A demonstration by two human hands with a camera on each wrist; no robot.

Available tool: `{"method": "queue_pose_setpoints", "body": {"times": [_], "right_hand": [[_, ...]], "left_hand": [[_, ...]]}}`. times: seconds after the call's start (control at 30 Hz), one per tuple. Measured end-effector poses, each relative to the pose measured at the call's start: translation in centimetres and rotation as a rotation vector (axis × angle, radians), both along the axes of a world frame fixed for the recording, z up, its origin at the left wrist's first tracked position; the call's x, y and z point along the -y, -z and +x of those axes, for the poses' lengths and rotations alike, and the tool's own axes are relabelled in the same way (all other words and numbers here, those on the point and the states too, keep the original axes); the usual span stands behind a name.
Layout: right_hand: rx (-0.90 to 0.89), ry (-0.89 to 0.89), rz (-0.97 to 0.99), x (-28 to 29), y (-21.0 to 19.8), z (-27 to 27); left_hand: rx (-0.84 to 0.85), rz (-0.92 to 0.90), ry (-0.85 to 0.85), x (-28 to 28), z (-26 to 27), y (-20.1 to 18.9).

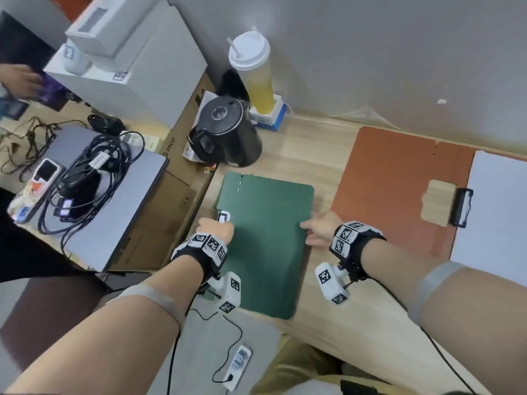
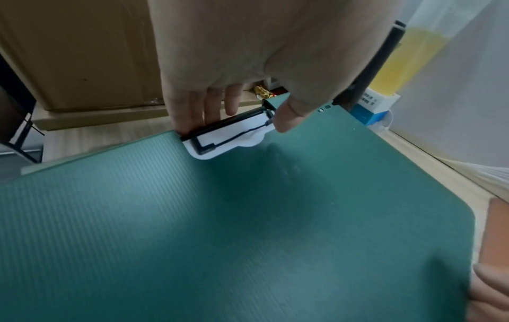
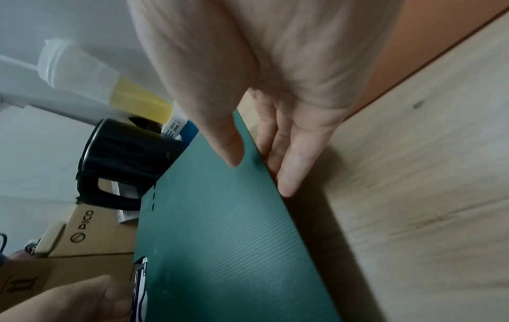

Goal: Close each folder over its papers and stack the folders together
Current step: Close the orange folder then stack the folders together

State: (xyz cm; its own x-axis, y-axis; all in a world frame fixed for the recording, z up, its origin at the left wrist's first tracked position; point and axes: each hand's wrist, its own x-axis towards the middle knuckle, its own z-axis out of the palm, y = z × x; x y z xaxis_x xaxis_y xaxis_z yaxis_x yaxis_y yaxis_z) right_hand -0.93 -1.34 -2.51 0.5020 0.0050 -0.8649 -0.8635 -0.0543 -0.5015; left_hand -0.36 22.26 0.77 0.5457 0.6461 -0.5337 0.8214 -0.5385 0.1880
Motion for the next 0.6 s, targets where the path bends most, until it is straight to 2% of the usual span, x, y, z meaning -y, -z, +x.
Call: {"method": "queue_pose_setpoints", "body": {"times": [0.13,0.27,0.4,0.6], "right_hand": [[-0.005,-0.102,-0.03,-0.5,0.1,0.0],[-0.001,-0.002,-0.041,2.8,-0.6,0.2],[0.023,0.143,-0.098,9.3,-1.2,0.5],[0.098,0.354,-0.192,19.2,-2.6,-0.3]], "left_hand": [[0.018,0.031,0.047,-0.4,0.9,0.1],[0.042,0.049,0.291,2.3,2.2,0.4],[0.117,-0.141,0.462,7.9,3.3,0.4],[0.033,-0.402,0.488,16.3,4.3,1.5]]}}
